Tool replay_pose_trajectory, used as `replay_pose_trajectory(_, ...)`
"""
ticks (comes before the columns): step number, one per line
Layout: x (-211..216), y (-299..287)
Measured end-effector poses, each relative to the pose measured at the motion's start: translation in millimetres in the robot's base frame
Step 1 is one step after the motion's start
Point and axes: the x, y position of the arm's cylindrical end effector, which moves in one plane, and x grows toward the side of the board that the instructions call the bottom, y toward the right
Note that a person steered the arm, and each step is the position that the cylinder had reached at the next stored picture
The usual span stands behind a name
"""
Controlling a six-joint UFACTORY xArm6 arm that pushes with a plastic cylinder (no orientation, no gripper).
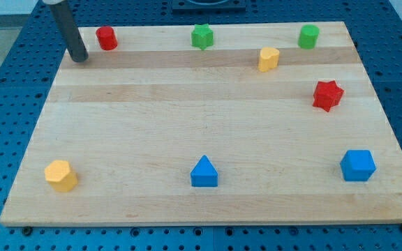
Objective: Push the red circle into the red star
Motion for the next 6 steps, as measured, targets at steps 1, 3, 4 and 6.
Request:
replay_pose_trajectory(1, -34.1, -10.4)
replay_pose_trajectory(3, -57.7, 21.5)
replay_pose_trajectory(4, -56.2, 44.4)
replay_pose_trajectory(6, -45.0, 86.8)
